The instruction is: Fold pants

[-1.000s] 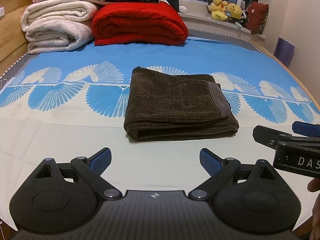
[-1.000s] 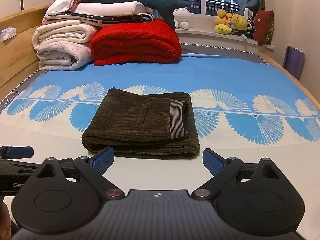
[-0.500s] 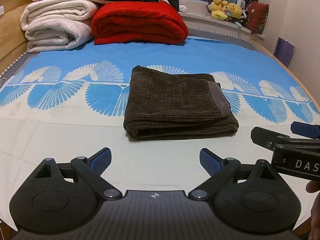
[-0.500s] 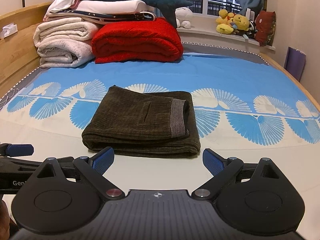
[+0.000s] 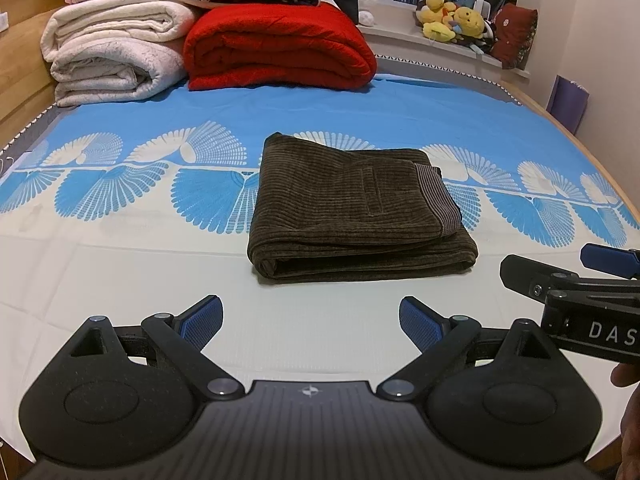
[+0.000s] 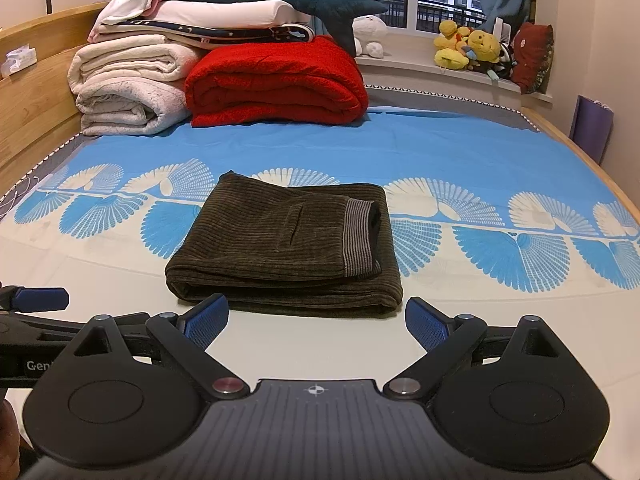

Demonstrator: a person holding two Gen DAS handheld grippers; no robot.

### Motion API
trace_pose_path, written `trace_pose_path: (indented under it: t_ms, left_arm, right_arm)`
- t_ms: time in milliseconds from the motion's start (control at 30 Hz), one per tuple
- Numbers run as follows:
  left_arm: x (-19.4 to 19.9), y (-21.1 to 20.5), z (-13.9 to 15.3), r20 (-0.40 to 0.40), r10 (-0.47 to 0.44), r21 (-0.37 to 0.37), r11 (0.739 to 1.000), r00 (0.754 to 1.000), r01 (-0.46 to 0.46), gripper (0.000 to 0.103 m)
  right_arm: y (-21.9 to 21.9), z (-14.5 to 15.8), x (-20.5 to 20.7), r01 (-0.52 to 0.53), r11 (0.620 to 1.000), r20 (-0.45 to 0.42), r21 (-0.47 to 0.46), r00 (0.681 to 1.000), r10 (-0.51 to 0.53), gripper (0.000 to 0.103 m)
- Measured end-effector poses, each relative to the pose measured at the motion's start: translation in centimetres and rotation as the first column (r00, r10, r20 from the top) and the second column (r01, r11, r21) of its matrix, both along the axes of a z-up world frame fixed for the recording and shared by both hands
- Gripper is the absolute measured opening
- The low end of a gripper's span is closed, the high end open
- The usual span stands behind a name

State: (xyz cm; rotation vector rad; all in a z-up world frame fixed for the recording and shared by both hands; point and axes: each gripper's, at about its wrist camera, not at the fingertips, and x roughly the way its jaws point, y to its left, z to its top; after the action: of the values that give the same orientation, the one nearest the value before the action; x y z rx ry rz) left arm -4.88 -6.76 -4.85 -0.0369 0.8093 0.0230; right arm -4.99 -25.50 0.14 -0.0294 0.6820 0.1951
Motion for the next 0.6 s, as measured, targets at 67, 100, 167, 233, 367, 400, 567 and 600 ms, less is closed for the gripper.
trace_pose_path:
  t_ms: [67, 100, 167, 233, 367, 400, 567, 600]
  left_arm:
    - [-0.01, 0.00, 0.03, -0.001, 0.000, -0.001, 1.000, 1.000, 0.000, 0.097]
    - [0.01, 0.02, 0.04, 0.000, 0.000, 0.000, 1.000, 1.000, 0.000, 0.097]
    - [0.02, 0.03, 0.03, 0.001, 0.000, 0.000, 1.000, 1.000, 0.000, 0.097]
    - [0.02, 0.04, 0.04, 0.000, 0.001, -0.001, 1.000, 1.000, -0.001, 0.097]
    - [0.01, 0.08, 0.06, 0.001, 0.002, -0.001, 1.000, 1.000, -0.002, 0.097]
    - [0.00, 0.09, 0.05, 0.000, 0.001, -0.001, 1.000, 1.000, -0.001, 0.097]
    - [-0.01, 0.14, 0.07, 0.003, 0.002, -0.001, 1.000, 1.000, -0.002, 0.097]
    - [0.00, 0.13, 0.08, 0.003, 0.002, -0.001, 1.000, 1.000, -0.002, 0.097]
  right_arm:
    - [0.01, -0.01, 0.00, 0.000, 1.000, 0.000, 0.000, 1.000, 0.000, 0.096]
    - [0.02, -0.01, 0.00, 0.000, 1.000, 0.000, 0.000, 1.000, 0.000, 0.096]
    - [0.00, -0.01, 0.00, 0.000, 1.000, 0.000, 0.000, 1.000, 0.000, 0.095]
    - [0.00, -0.02, 0.00, -0.001, 1.000, 0.000, 0.000, 1.000, 0.001, 0.095]
    - [0.01, -0.02, 0.00, -0.001, 1.000, -0.001, 0.000, 1.000, 0.001, 0.095]
    - [0.01, -0.01, -0.01, -0.001, 1.000, 0.000, 0.000, 1.000, 0.001, 0.095]
    - [0.06, -0.02, 0.02, -0.001, 1.000, -0.001, 0.001, 1.000, 0.001, 0.095]
    - [0.05, -0.01, 0.02, -0.001, 1.000, -0.001, 0.001, 1.000, 0.001, 0.095]
